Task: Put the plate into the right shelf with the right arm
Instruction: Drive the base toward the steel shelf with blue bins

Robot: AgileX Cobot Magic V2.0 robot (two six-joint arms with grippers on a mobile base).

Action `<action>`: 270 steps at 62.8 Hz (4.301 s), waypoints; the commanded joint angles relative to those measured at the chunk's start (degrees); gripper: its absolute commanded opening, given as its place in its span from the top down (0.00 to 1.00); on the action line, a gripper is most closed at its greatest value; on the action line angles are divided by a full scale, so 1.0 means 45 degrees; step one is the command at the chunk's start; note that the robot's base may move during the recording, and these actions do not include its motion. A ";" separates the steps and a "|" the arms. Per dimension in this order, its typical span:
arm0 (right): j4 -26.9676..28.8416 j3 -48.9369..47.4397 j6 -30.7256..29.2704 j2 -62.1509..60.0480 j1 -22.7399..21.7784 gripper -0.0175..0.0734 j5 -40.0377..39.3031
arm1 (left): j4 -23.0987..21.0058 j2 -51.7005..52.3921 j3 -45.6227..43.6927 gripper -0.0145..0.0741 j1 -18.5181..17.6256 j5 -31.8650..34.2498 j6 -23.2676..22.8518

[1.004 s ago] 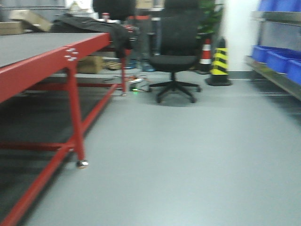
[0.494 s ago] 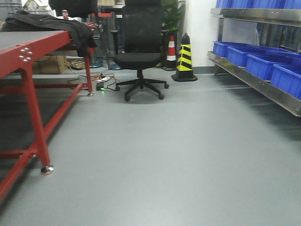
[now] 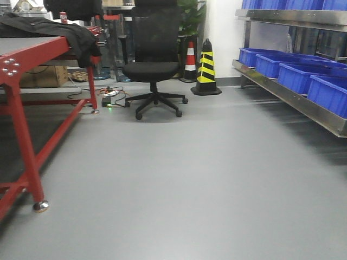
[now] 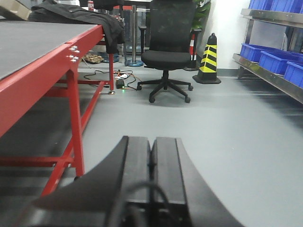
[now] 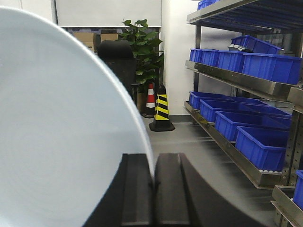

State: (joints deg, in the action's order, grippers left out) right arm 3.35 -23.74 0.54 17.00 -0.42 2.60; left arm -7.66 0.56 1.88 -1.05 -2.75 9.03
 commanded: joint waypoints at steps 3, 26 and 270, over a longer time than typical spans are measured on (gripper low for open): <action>-0.0046 -0.0385 -0.0047 0.0103 -0.0078 0.75 -0.1236 | -0.0104 0.0130 0.0131 0.98 -0.0026 0.1147 -0.0090; -0.0046 -0.0385 -0.0047 0.0103 -0.0078 0.75 -0.1236 | -0.0104 0.0130 0.0131 0.98 -0.0026 0.1147 -0.0090; -0.0046 -0.0385 -0.0047 0.0103 -0.0078 0.75 -0.1236 | -0.0104 0.0130 0.0131 0.98 -0.0026 0.1147 -0.0090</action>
State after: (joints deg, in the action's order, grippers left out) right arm 3.35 -23.74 0.54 17.00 -0.42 2.60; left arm -7.66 0.56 1.88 -1.05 -2.75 9.03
